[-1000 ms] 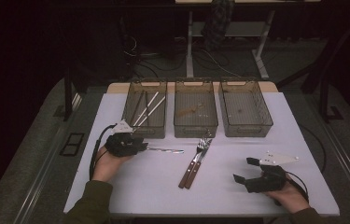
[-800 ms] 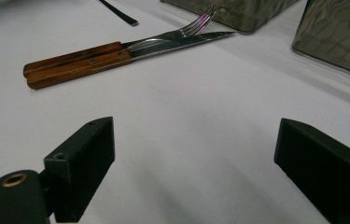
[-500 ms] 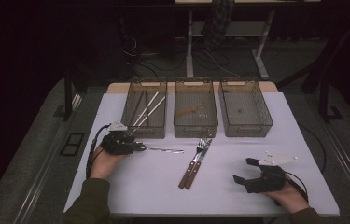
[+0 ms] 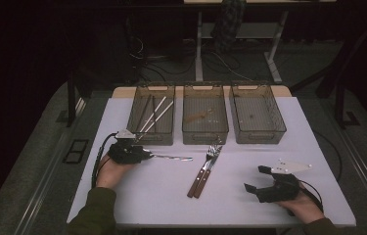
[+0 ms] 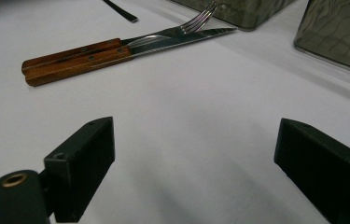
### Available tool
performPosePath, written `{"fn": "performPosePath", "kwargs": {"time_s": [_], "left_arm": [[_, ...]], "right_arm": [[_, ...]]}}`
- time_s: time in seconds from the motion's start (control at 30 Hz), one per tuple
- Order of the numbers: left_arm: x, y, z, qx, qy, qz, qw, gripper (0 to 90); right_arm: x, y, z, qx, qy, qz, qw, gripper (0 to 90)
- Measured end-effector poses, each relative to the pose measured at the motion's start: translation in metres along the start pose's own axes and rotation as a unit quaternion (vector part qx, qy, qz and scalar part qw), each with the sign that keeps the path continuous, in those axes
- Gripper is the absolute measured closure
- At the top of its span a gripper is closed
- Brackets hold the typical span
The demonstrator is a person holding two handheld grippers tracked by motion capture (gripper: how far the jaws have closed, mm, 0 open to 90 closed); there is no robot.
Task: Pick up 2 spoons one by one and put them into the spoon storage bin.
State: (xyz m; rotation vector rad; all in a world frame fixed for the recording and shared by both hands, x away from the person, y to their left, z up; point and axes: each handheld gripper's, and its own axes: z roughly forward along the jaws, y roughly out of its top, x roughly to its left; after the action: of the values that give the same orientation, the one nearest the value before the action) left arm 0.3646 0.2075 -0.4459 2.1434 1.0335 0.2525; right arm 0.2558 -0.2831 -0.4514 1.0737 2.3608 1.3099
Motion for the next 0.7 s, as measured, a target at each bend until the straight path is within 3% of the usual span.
{"fn": "performPosePath", "kwargs": {"time_s": [0.23,0.7], "left_arm": [[-0.008,0.000,0.000,0.011,0.017,0.037,0.9991,57.1],[0.002,-0.005,-0.009,-0.006,-0.034,0.025,0.9991,77.9]], "right_arm": [[0.000,0.000,0.000,-0.001,-0.001,0.000,1.0000,12.0],[0.000,0.000,0.000,0.002,-0.001,-0.003,1.0000,12.0]]}}
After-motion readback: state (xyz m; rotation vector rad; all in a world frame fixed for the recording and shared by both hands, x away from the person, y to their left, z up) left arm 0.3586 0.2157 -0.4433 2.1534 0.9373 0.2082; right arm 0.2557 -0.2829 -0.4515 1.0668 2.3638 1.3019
